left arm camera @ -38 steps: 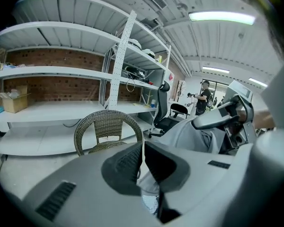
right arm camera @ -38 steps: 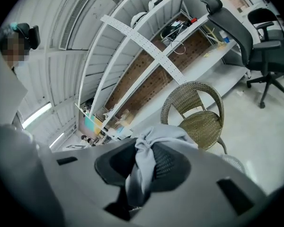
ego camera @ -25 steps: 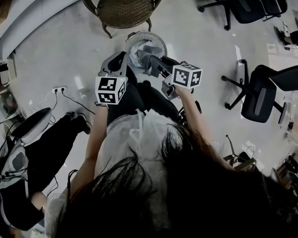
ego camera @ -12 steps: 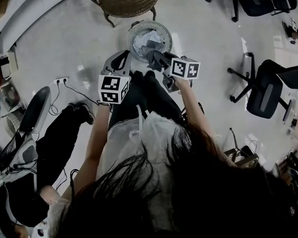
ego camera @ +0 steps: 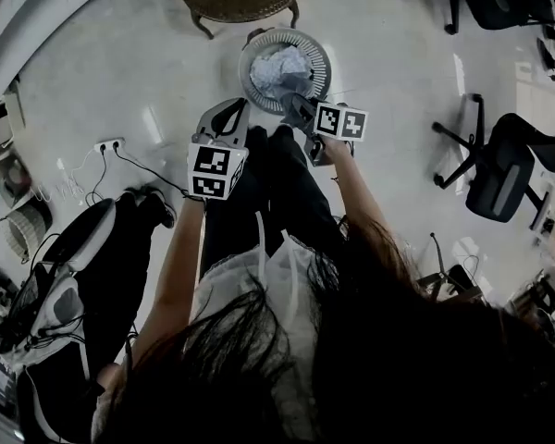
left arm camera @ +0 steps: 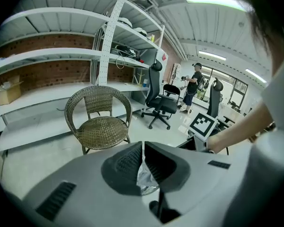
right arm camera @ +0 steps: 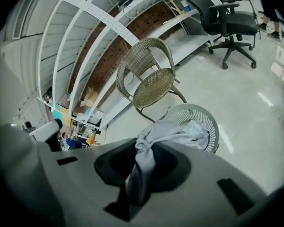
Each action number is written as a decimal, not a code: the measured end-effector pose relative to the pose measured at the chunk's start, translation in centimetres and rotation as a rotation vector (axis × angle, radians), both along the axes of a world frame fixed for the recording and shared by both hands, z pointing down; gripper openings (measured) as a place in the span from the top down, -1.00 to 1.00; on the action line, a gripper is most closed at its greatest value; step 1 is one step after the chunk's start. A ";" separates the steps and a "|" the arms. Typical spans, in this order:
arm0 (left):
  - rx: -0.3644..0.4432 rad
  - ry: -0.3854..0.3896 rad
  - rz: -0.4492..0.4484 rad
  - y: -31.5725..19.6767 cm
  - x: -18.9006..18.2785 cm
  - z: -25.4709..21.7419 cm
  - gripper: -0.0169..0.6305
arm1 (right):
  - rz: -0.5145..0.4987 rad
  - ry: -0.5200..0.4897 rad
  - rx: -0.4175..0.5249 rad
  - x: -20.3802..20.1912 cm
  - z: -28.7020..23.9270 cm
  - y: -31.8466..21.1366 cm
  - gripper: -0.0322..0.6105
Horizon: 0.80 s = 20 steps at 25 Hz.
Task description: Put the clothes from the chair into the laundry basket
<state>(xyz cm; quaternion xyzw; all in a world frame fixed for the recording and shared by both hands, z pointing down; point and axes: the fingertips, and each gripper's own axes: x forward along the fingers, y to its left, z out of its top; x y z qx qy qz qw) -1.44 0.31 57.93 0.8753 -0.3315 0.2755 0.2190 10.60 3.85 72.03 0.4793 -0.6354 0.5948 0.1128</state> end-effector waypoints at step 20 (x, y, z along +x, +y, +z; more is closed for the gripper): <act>-0.060 -0.029 0.065 -0.8 -1.0 8.1 0.88 | -0.066 0.151 -0.089 0.2 10.0 -1.3 0.65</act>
